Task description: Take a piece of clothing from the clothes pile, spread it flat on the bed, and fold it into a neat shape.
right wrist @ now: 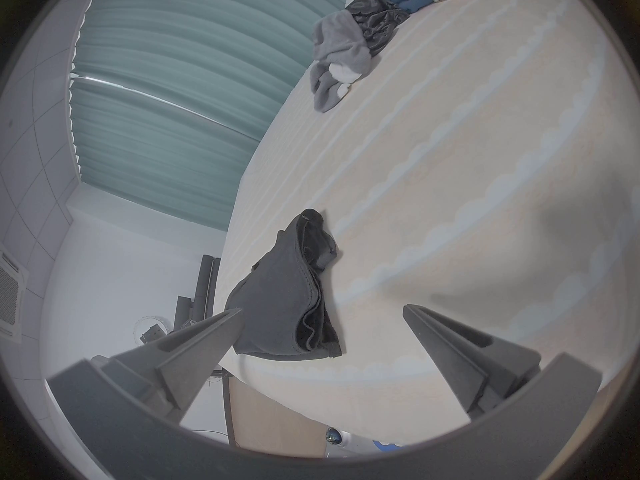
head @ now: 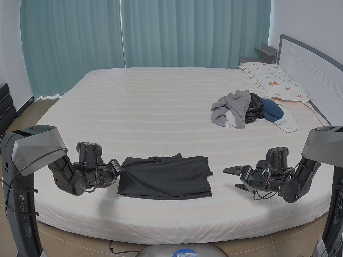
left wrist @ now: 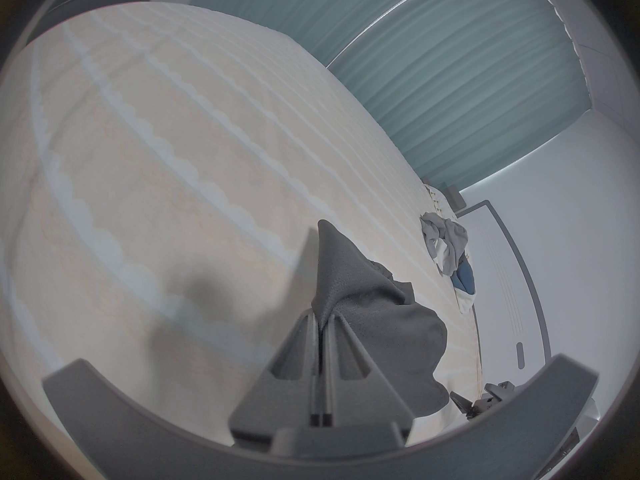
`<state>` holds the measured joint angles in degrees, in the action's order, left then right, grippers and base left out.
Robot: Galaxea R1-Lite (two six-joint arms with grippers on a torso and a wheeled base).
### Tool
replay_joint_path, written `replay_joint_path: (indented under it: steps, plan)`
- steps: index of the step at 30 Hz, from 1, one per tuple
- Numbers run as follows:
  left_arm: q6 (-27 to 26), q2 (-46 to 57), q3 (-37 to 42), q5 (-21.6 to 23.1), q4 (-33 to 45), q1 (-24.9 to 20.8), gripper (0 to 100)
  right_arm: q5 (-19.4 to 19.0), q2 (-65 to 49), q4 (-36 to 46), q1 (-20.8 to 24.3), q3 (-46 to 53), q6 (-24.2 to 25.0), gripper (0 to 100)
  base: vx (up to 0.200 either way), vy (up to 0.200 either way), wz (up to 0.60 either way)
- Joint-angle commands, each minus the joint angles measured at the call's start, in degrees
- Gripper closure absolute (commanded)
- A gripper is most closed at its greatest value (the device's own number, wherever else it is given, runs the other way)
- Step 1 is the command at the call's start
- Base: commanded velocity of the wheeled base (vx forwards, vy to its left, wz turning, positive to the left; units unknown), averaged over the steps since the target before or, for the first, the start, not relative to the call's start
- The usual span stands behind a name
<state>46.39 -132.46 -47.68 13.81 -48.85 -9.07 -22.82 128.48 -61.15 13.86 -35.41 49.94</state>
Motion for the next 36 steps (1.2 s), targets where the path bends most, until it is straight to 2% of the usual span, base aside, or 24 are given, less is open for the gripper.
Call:
replay_joint_path:
  steps: [1,21,36]
  plan:
    - [0.02,0.36,0.57,-0.01,-0.02,0.54,100,0.06,-0.16,-0.02,0.2,-0.09,-0.02,0,0.0,0.2,0.0]
    - [0.02,0.8,2.06,0.07,-0.11,0.9,100,0.5,0.2,0.86,2.49,-2.47,-0.02,0,0.0,0.2,0.0]
    - [0.11,0.98,3.56,0.16,-0.2,0.37,100,0.41,1.07,0.77,2.93,-2.64,-0.02,0,0.0,0.0,0.0]
